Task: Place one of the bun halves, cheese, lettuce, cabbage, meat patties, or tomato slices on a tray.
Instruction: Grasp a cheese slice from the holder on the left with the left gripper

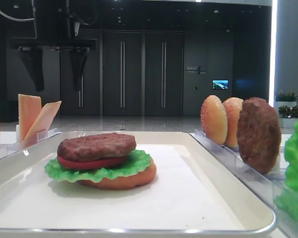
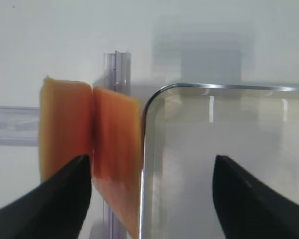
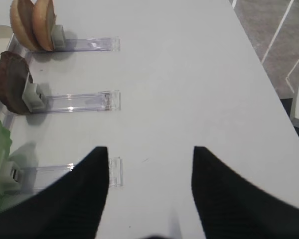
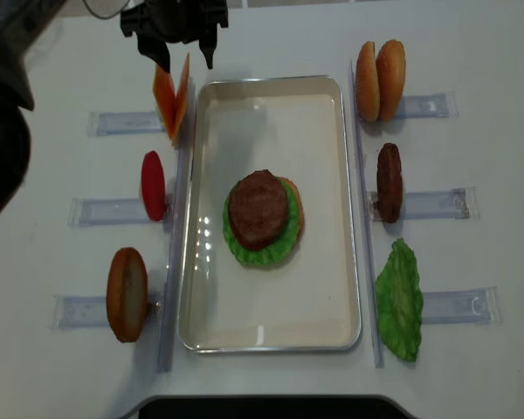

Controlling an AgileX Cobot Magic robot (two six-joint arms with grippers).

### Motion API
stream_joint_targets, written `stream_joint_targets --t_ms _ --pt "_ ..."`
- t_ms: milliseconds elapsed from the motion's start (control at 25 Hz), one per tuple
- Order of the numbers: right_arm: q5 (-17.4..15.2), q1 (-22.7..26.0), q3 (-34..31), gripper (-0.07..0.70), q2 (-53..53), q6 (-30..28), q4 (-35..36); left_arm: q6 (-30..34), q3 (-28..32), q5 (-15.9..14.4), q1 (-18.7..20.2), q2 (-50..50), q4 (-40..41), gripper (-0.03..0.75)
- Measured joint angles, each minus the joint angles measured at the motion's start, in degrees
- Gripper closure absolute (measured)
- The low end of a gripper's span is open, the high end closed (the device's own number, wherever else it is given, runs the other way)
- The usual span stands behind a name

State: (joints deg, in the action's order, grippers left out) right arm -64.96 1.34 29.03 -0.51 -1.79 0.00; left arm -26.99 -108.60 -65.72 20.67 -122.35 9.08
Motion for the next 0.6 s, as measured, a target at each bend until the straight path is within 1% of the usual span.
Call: stream_joint_targets --t_ms 160,280,320,360,440,480,520,600 --pt "0.0 0.0 0.0 0.269 0.0 0.0 0.0 0.35 0.0 0.07 0.0 -3.21 0.05 0.195" --pt "0.0 0.0 0.0 0.269 0.0 0.0 0.0 0.87 0.0 -1.85 0.0 -4.63 1.01 0.266" --pt "0.0 0.0 0.0 0.269 0.0 0.0 0.0 1.15 0.0 -2.58 0.0 -4.83 1.81 0.312" --pt "0.0 0.0 0.0 0.269 0.0 0.0 0.0 1.72 0.0 -2.98 0.0 -4.83 2.43 0.382" --pt "0.0 0.0 0.0 0.269 0.0 0.0 0.0 2.9 0.0 -3.64 -0.04 -4.81 3.07 0.559" --pt "0.0 0.0 0.0 0.269 0.0 0.0 0.0 3.26 0.0 -3.83 -0.04 -4.58 3.21 0.62" --pt "0.0 0.0 0.0 0.269 0.0 0.0 0.0 3.46 0.0 -3.92 -0.04 -4.22 3.26 0.658" --pt "0.0 0.0 0.0 0.269 0.0 0.0 0.0 4.03 -0.32 -4.13 -0.1 -2.75 2.85 0.682"
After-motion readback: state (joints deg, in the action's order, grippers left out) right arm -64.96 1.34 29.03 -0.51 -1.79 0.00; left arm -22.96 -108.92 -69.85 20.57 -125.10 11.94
